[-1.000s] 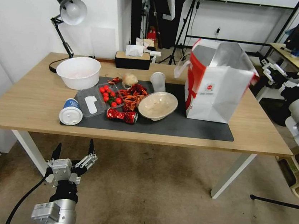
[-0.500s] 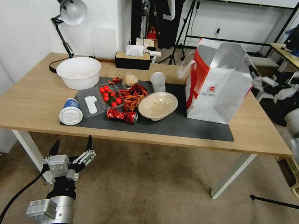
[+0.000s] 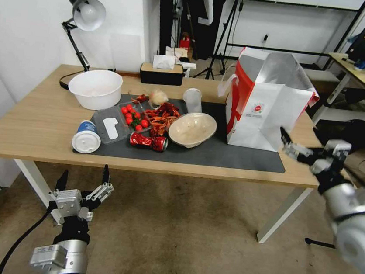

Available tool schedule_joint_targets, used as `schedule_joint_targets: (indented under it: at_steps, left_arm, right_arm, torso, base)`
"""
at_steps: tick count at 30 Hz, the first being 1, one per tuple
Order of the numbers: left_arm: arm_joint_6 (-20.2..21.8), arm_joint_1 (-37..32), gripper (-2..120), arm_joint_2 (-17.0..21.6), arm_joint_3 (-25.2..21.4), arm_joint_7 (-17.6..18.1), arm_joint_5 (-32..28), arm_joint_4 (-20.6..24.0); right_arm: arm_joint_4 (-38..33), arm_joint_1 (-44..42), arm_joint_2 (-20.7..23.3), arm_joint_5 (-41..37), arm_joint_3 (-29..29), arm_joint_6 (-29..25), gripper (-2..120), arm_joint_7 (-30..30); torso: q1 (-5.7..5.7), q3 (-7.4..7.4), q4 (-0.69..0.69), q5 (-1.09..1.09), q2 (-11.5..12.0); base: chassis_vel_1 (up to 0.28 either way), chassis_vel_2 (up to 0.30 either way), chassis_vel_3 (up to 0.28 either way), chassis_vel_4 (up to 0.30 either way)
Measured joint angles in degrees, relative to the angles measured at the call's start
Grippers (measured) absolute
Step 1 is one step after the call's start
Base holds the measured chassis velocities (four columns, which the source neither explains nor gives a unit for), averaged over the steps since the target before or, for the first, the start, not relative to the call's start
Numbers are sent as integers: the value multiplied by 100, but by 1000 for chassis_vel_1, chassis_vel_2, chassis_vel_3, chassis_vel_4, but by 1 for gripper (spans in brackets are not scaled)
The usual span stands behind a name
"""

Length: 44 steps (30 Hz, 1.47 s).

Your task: Pick up the food delivery bag from the floor and place it on the table.

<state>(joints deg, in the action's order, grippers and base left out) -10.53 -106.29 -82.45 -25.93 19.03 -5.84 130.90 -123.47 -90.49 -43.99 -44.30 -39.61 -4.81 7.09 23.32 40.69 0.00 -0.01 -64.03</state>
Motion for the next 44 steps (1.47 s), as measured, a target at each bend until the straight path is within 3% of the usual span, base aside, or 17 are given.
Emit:
schedule_joint_targets:
  at_steps: [4, 6, 8, 9, 18, 44]
  left_arm:
    - [-1, 12, 100, 17, -8, -29, -2, -20]
    - [-2, 11, 100, 61, -9, -93, -7, -57]
    - [-4, 12, 100, 65, -9, -96, -9, -65]
    - [-72, 35, 100, 97, -7, -121, -48, -150]
    - [-259, 92, 100, 187, 67, -228, -73, -586]
    - [-364, 119, 100, 105, 99, -97, 99, -855]
  right_arm:
    - [-48, -391, -235, 304, -1, -168, 100, 7]
    - [-43, -893, -606, 642, 44, -432, 100, -32]
    - [-38, -931, -642, 662, 50, -463, 100, -45]
    - [43, -1155, -913, 767, 114, -737, 100, -210]
    - [204, -1329, -1398, 932, 259, -1054, 100, -426]
    - [394, -1210, -1433, 1033, 342, -892, 100, -504]
  torso:
    - [0, 0, -1, 0, 0]
    - [0, -1, -3, 1, 0]
    - [0, 0, -3, 0, 0]
    - [0, 0, -1, 0, -1]
    - [0, 0, -1, 0, 0]
    - [1, 0, -1, 1, 0]
  base:
    - [0, 0, 0, 0]
    - [0, 0, 0, 0]
    - [0, 0, 0, 0]
    - [0, 0, 0, 0]
    - [0, 0, 0, 0]
    - [0, 0, 0, 0]
